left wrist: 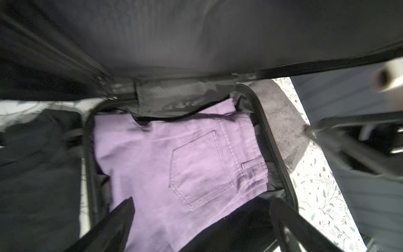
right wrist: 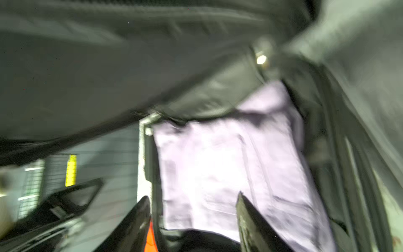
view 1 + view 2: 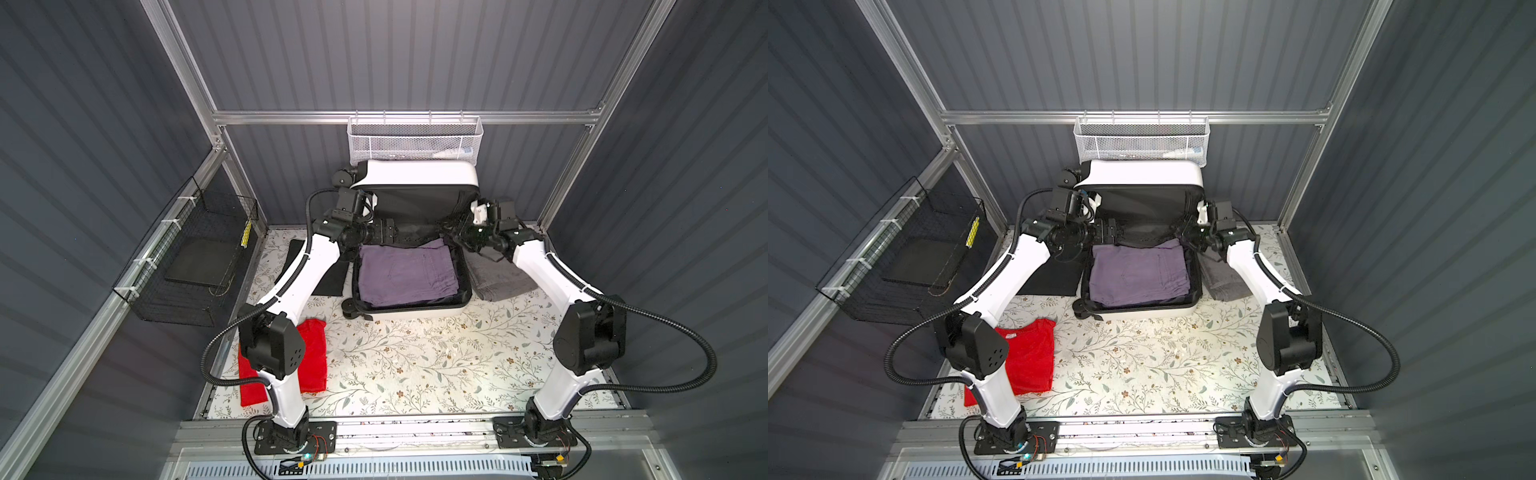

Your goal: Pack the luggage

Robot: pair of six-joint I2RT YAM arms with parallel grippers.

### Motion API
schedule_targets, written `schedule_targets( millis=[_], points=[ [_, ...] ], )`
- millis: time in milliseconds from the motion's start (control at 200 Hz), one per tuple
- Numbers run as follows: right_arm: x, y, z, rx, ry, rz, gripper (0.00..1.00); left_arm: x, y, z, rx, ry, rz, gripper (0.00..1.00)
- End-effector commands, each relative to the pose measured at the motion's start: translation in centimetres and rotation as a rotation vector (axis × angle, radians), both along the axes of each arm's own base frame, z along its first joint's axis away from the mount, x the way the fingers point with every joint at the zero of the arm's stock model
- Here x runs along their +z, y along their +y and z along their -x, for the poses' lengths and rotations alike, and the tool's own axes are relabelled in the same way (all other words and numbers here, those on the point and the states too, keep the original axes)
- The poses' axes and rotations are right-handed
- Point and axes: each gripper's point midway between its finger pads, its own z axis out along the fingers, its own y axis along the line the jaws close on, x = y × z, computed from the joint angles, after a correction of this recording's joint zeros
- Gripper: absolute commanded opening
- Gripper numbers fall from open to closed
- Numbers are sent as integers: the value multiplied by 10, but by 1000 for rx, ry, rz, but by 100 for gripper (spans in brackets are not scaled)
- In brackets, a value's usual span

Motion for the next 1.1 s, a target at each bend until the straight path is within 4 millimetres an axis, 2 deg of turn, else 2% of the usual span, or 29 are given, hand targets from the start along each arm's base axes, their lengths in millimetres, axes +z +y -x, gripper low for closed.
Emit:
schedule_targets(
  millis=[0,60,120,220,460,690,870,1091],
  points=[
    [12,4,-14,66,0,27,63,-20,5,-26,-7,48,-9,100],
    [19,7,-18,85,-4,40,63,-15,0,-40,-7,35,3,100],
    [17,10,-14,111,12,41,62,-9,-6,-50,-10,26,25,100],
    [-4,14,5,140,46,68,62,1,-14,-56,-18,16,77,100],
    [-70,30,65,187,121,101,62,6,-15,-39,-16,2,152,100],
    [-119,63,104,271,163,183,60,11,-15,-27,-6,-2,185,100],
    [-153,78,127,321,224,227,60,14,-22,-22,-15,-2,193,100],
    [-176,86,165,398,285,252,59,12,-31,-16,-36,5,190,100]
  ],
)
